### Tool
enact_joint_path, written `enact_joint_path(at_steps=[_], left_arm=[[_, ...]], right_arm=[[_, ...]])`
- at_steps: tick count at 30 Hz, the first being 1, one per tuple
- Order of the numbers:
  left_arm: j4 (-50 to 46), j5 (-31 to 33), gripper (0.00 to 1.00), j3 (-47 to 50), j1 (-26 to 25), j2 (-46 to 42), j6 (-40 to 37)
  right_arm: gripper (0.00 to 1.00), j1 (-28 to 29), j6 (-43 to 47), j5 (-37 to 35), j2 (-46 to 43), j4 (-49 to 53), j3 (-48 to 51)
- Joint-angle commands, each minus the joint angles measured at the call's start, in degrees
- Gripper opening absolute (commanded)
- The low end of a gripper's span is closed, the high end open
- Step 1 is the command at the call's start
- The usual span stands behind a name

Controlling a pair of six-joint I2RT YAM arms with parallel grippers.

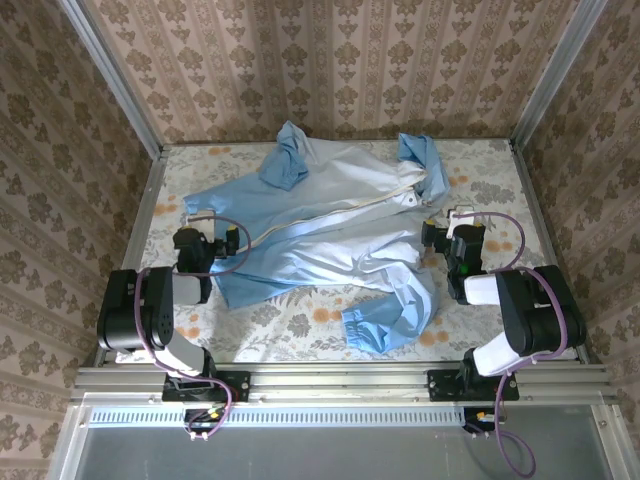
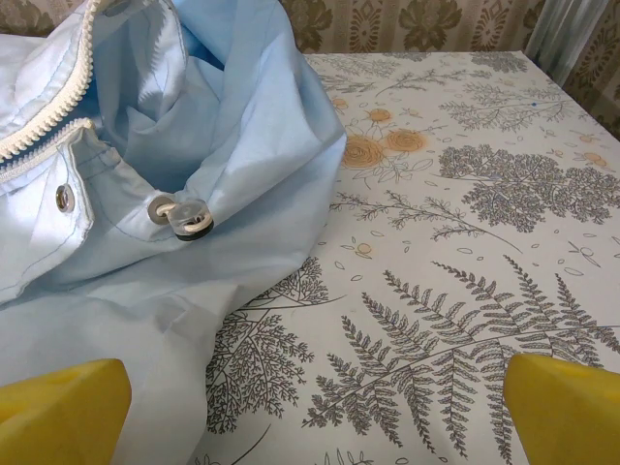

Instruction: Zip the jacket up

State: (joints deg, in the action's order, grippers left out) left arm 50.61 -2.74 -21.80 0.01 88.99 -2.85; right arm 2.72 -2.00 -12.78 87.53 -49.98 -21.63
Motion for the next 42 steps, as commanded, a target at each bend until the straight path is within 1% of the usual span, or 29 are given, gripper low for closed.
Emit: enact_joint_path(at_steps=[1, 39, 42], left_arm=[[1.3, 0.6, 1.0, -0.7, -0.7, -0.2, -1.4], [1.3, 0.7, 1.0, -0.8, -0.7, -0.2, -1.5], [0.7, -0.4, 1.0, -1.0, 0.1, -0.1, -0.8]], right_arm=[[1.0, 0.0, -1.0, 0.7, 0.2, -0.4, -1.0], [1.0, 0.0, -1.0, 0.7, 0.2, -0.3, -1.1], [1.0, 0.0, -1.0, 0.7, 0.2, -0.2, -1.0]])
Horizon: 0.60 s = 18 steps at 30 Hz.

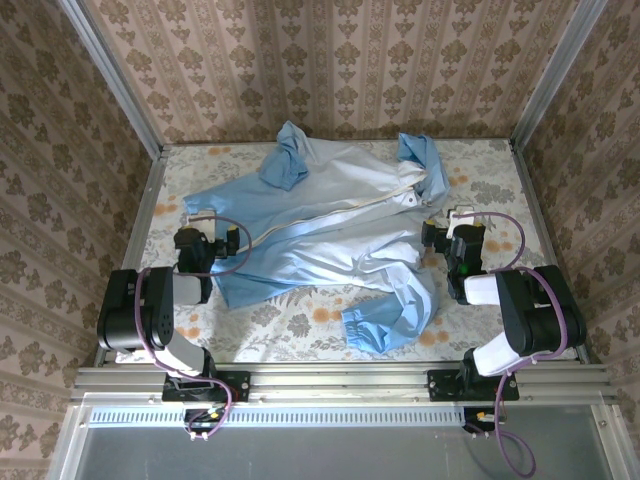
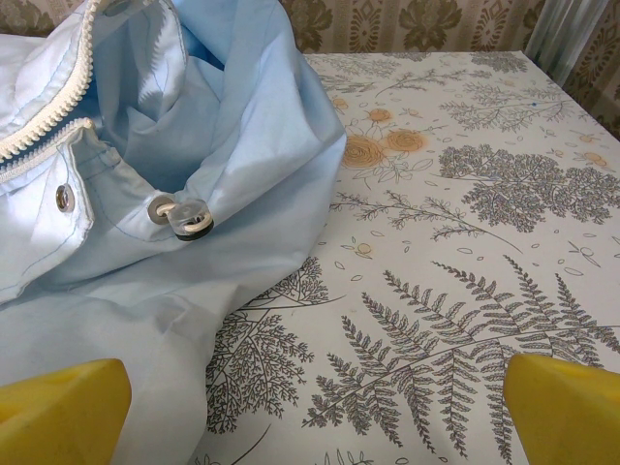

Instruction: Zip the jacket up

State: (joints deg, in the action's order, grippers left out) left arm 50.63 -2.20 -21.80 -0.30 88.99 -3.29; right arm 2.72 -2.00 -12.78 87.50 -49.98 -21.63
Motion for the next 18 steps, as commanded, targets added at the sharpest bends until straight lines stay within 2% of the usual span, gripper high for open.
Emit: enact_joint_path(at_steps=[1, 7, 9, 14, 18], left_arm=[[0.7, -1.1, 1.0, -1.1, 0.5, -0.1, -0.2], [1.1, 0.6, 1.0, -0.7, 0.7, -0.4, 0.7], [0.1, 0.8, 1.0, -0.4, 0.8, -2.4, 1.0], [-6.9, 2.5, 1.0, -0.5, 0.7, -9.6, 1.7], [-20.7, 5.5, 1.0, -5.2, 1.0, -14.1, 6.3]], right_arm=[[1.0, 0.0, -1.0, 0.7, 0.2, -0.2, -1.0], [1.0, 0.0, -0.9, 0.7, 0.0, -0.5, -0.9], [1.0, 0.0, -0.9, 0.8, -1.9, 2.7, -1.9], [1.0, 0.1, -1.4, 0.5, -9.1, 18.1, -7.1], [1.0, 0.2, -5.5, 1.4, -12.9, 32.1, -13.9]])
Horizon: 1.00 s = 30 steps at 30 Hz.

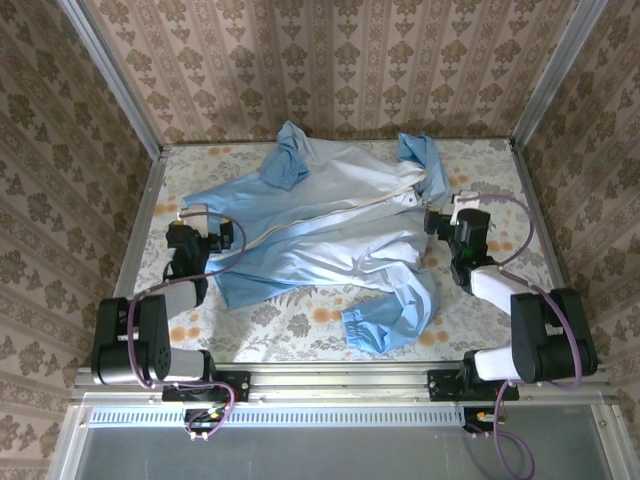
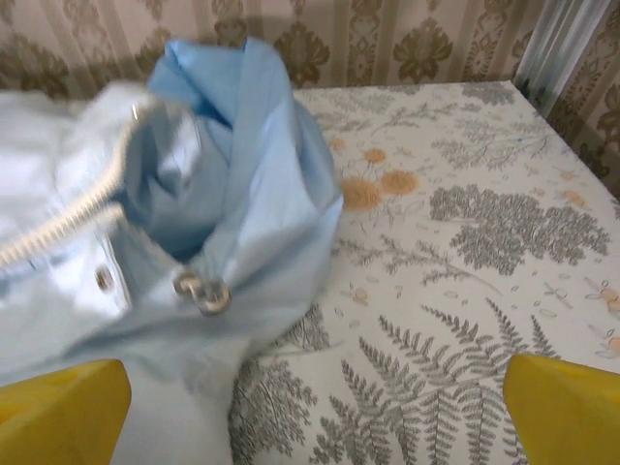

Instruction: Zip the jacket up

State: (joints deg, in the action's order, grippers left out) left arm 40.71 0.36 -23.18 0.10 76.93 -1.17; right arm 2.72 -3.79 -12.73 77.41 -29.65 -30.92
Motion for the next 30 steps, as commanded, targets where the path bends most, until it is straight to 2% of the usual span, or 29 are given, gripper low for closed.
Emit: enact_joint_path(at_steps=[1, 5, 7, 9, 12, 13, 16, 18, 21, 25, 30], left_arm=[[-13.7, 3.4, 1.0, -5.4, 0.9, -2.2, 5.7], [-26.5, -0.4, 0.89, -13.3, 2.6, 0.4, 10.3], [-33.6, -1.4, 0.83, -18.0, 2.5, 2.7, 13.5], [-42.4, -2.9, 0.77, -23.1, 2.5, 6.2, 19.3], [-50.3, -7.4, 0.7, -28.8, 2.0, 11.9, 22.7], [-51.7, -8.0, 0.68, -30.0, 1.7, 13.5, 23.2], [-55.0, -8.6, 0.63, -33.2, 0.2, 18.4, 23.6], [-58.6, -8.6, 0.59, -35.6, -0.4, 21.9, 24.2], [-62.3, -9.0, 0.52, -37.0, -1.8, 25.2, 24.9], [-64.7, -7.6, 0.52, -34.6, -4.5, 25.0, 25.0], [-65.5, -8.1, 0.52, -27.5, -5.6, 20.3, 27.0]], right_arm=[[1.0, 0.3, -4.1, 2.4, -2.9, 14.4, -6.1], [1.0, 3.8, -5.5, 2.3, -1.0, 25.2, -13.2], [0.99, 7.2, -7.5, -0.7, 1.0, 30.6, -16.6], [0.97, 12.4, -10.4, -4.3, 4.1, 34.8, -19.2], [0.94, 20.7, -15.7, -6.3, 9.0, 38.2, -21.9], [0.89, 22.7, -17.4, -5.9, 10.8, 38.9, -22.8], [0.66, 26.5, -23.0, -1.2, 16.9, 40.9, -26.1], [0.54, 27.4, -25.7, 1.5, 21.0, 42.3, -28.2], [0.45, 27.4, -27.1, 3.6, 25.3, 44.9, -30.7], [0.37, 25.8, -26.0, 4.8, 29.0, 47.5, -33.1], [0.37, 21.3, -25.1, 7.2, 33.9, 51.2, -37.5]])
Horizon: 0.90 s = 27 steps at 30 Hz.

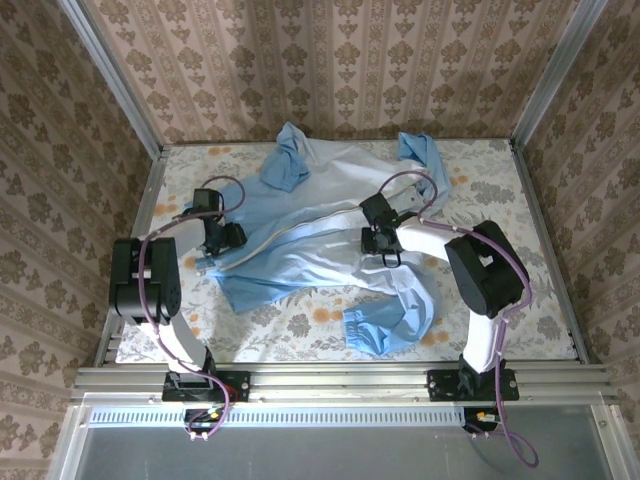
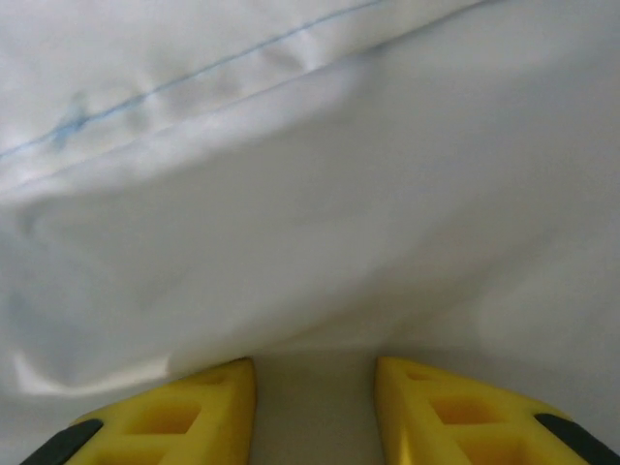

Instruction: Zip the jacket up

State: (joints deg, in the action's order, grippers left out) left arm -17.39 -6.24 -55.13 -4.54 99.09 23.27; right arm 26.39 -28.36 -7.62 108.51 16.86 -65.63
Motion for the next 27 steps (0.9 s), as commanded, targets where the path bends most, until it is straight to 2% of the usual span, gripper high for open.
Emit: enact_joint_path(at_steps=[1, 7, 13, 17, 22, 27], left_arm=[[-7.9, -1.4, 0.52, 5.3, -1.8, -2.8, 2.9], [-11.7, 0.4, 0.52, 10.0, -8.7, -8.3, 7.2], [-10.4, 2.0, 0.51, 16.8, -18.9, -14.6, 14.7], [-7.9, 3.9, 0.5, 20.5, -27.4, -17.6, 21.4], [-2.8, 6.1, 0.49, 19.5, -38.3, -15.4, 29.2], [-3.6, 8.7, 0.48, 10.6, -46.8, -8.6, 30.6]], right_arm=[[0.38, -3.0, -0.2, 2.5, 3.7, 5.3, -3.9], [0.38, -6.7, 2.0, 4.9, 10.0, 9.0, -12.6], [0.3, -8.3, 4.3, 8.0, 14.9, 11.2, -21.1], [0.27, -7.8, 5.5, 12.4, 18.0, 12.0, -26.5], [0.26, -5.7, 7.3, 14.1, 23.5, 16.5, -36.4], [0.28, -3.0, 9.1, 12.9, 25.8, 20.8, -44.2]])
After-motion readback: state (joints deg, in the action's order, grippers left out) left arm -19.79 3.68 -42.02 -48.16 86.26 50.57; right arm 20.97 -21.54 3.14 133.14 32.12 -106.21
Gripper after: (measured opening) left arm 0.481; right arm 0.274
